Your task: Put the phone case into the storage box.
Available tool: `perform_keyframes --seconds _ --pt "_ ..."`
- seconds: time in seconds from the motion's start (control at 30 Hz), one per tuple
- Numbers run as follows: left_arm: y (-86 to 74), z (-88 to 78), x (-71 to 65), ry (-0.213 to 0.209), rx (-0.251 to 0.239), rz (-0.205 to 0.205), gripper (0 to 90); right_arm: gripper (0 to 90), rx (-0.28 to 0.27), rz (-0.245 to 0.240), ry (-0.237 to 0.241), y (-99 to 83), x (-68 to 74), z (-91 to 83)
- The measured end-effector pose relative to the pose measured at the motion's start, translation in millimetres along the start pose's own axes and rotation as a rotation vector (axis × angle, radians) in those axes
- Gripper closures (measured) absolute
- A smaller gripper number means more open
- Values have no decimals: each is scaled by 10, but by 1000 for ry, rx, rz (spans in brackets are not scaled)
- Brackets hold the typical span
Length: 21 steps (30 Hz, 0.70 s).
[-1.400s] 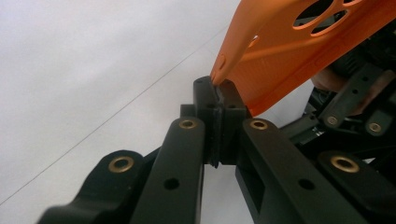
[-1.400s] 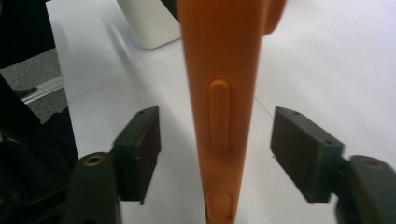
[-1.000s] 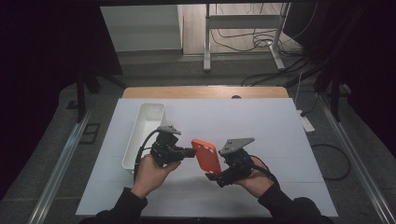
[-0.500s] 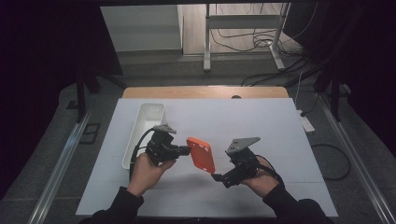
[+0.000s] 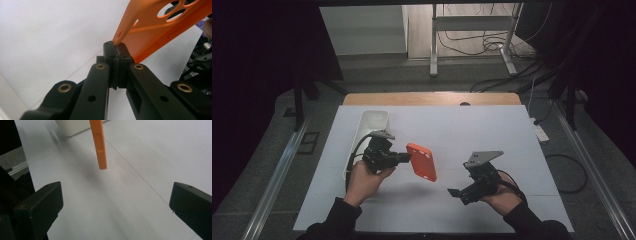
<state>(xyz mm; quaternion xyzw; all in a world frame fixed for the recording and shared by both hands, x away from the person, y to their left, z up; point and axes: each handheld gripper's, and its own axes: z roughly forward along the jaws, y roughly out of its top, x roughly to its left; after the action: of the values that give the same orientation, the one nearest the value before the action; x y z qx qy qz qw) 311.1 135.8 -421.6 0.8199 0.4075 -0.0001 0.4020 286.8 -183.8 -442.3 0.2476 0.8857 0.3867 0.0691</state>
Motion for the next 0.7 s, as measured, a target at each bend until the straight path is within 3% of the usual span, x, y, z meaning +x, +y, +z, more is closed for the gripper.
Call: perform_keyframes --seconds 0.7 --pt "68 -121 177 21 3 -37 889 0 -14 38 -68 -235 -72 -283"
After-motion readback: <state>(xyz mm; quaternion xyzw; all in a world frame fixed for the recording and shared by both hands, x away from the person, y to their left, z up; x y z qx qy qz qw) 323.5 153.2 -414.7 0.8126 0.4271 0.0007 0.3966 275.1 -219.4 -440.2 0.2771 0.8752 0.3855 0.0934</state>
